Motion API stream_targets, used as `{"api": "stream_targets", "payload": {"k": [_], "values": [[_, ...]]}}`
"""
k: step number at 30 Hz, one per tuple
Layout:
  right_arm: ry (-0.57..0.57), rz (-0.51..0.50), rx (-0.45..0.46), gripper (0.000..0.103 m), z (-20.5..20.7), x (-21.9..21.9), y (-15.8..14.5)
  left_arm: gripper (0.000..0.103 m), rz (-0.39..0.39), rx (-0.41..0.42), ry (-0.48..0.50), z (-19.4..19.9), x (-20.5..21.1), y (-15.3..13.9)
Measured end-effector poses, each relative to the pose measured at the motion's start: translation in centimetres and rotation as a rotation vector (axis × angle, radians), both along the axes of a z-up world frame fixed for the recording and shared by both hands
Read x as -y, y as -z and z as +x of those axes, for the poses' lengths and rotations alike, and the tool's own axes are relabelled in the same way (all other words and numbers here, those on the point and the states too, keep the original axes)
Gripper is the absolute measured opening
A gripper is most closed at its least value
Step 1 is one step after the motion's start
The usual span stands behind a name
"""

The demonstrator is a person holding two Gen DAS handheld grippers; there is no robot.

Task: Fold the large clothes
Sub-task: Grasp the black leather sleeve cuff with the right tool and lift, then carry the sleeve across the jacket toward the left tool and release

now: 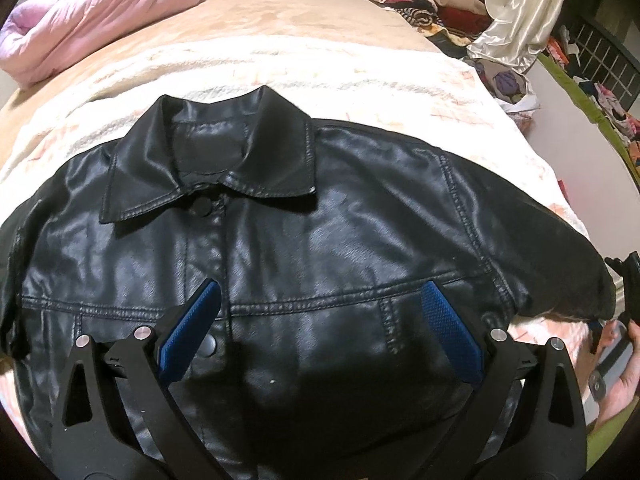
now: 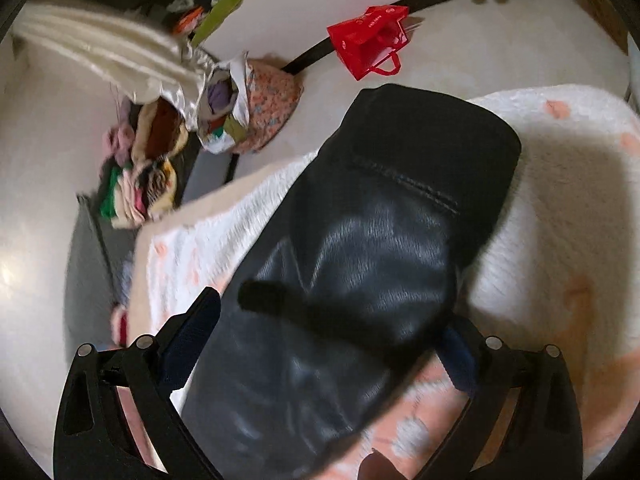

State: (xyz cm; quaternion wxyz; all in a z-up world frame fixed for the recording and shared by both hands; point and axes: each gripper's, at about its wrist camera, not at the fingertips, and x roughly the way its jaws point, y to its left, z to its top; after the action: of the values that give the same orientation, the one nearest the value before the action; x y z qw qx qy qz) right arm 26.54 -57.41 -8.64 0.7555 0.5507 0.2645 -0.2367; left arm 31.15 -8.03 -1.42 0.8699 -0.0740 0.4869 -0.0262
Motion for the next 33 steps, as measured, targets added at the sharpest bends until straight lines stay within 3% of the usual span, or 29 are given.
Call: {"api": "stream_targets", "payload": {"k": [1, 2, 4, 6, 12, 15, 22, 28, 33], "values": [[0.007, 0.002, 0.013, 0.081, 0.0, 0.2, 0.0, 0.094, -0.003, 0.003, 0.002, 0.1, 0.1, -0.1], [0.013, 0.004, 0.025, 0.053, 0.1, 0.5, 0.0, 0.094, -0.007, 0.006, 0.004, 0.3, 0.2, -0.3], [-0.002, 0.022, 0.075, 0.025, 0.6, 0.8, 0.1, 0.094, -0.014, 0.006, 0.006, 0.6, 0.2, -0.5], [-0.041, 0.023, 0.142, 0.014, 0.9, 0.5, -0.5, 0.094, -0.019, 0.007, 0.007, 0.8, 0.2, -0.7], [-0.219, -0.104, 0.338, 0.012, 2.6, -2.1, -6.2, 0.094, -0.059, 0.025, -0.016, 1.3, -1.1, -2.2], [-0.340, -0.198, 0.416, 0.011, 3.4, -4.8, -9.9, 0.094, -0.120, 0.026, -0.027, 1.2, -2.7, -2.7], [-0.656, -0.404, 0.576, 0.010, 5.5, -14.3, -17.6, 0.094, -0.181, 0.067, -0.063, 0.5, -7.1, -4.8], [-0.892, -0.489, 0.687, 0.007, 6.2, -22.6, -21.2, 0.094, -0.230, 0.114, -0.109, -1.3, -11.2, -6.6], [-1.056, -0.512, 0.737, 0.007, 6.5, -28.4, -21.9, 0.094, -0.273, 0.146, -0.142, -2.6, -14.0, -7.8]]}}
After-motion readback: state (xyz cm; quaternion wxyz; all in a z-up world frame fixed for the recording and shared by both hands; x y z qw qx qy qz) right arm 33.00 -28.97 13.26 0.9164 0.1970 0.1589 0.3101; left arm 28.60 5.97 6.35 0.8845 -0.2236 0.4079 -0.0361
